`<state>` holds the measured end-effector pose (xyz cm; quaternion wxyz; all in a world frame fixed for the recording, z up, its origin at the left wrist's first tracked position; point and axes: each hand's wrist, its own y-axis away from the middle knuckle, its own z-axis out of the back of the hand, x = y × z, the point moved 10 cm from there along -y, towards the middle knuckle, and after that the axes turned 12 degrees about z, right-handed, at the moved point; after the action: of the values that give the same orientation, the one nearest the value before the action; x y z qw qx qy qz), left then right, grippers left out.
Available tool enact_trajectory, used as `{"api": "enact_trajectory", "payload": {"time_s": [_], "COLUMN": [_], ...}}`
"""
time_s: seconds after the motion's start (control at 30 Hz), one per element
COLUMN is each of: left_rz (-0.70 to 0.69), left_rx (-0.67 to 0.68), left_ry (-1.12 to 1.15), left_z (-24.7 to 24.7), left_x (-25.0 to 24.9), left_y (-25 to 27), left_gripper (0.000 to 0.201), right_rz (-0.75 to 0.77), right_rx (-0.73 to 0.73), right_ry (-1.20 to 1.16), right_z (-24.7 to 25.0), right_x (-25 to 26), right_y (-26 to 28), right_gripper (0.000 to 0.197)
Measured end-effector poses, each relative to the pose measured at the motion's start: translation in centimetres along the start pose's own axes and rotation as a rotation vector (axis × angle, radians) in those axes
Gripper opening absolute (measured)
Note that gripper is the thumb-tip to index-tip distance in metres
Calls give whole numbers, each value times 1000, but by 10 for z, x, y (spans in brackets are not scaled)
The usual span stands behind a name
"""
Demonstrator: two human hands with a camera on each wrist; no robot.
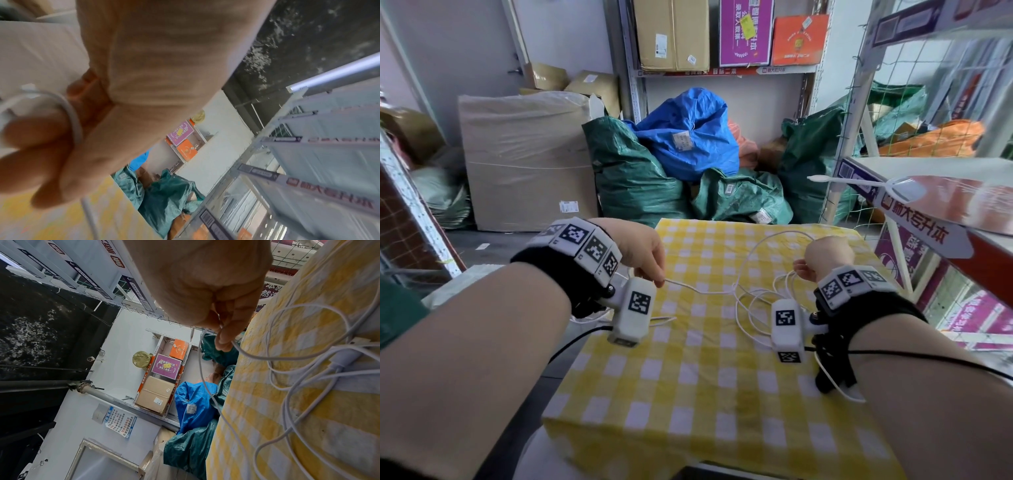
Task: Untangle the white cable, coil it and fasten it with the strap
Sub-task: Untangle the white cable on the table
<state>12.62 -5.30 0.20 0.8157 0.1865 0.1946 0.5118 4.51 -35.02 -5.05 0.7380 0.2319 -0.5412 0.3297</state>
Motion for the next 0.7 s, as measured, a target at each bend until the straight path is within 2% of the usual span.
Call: {"api": "enact_trajectory", "payload": {"time_s": [0.17,0.23,0.33,0.4,0.47,0.57,0.6,0.7], "left_rz": [171,234,229,144,23,-87,-111,-167], "left_rx": [-311,-512,-857,-966,-940,-848,-786,-560], "left_ry": [-39,-37,195,511,764,967,1031,1203], "left_z": [24,46,80,89,89,87,84,74], "left_x": [13,23,40,50,49,36,32,15], "left_y": [-5,-4,6,14,16,16,14,8], "left_gripper": [20,23,18,15,16,12,8,17], "right_rz": [26,31,33,38,46,63,68,81], "right_rx": [-15,-23,-28,-35,-43,-49,-48,-34], "right_ry": [16,17,20,21,21,52,79,163], "right_z": [5,6,8,9,10,10,10,8], "right_x": [3,2,1,2,3,4,5,10], "right_y": [-1,0,-2,-3,-3,-4,-5,-4], "right_gripper": [33,33,33,33,32,33,33,32]}}
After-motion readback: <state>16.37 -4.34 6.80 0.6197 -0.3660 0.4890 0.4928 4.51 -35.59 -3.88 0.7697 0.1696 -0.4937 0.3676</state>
